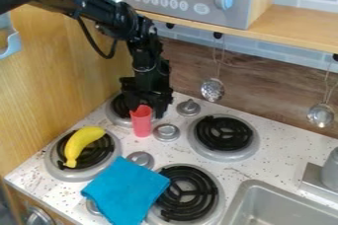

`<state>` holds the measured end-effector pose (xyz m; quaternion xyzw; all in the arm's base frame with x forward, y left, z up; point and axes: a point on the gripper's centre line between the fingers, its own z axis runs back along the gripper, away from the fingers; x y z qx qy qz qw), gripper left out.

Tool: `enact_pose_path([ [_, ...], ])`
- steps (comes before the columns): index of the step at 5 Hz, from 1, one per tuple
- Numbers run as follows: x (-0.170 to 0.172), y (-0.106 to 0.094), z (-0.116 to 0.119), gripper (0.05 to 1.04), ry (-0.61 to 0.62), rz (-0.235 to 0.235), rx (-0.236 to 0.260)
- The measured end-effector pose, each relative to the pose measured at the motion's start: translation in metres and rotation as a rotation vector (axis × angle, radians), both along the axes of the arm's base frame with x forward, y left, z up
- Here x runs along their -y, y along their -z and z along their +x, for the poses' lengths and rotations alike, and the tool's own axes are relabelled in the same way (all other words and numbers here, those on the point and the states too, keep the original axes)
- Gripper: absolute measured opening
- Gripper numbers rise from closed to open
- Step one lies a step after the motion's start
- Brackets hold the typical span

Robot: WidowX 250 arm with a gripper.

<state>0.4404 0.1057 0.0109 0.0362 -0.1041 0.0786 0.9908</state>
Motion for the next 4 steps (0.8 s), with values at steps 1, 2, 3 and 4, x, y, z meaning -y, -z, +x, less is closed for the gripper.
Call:
enact_pose_path([
  [1, -0.002, 0.014, -0.002, 1.001, 0.002, 0.013, -0.032],
  [2, -0.005, 0.027, -0.004, 0.962, -0.009, 0.02, -0.061],
  [3, -0.005, 0.031, -0.005, 0.69, -0.041, 0.016, -0.064],
  [4, -0.006, 0.03, -0.004, 0.4, -0.055, 0.019, -0.059],
])
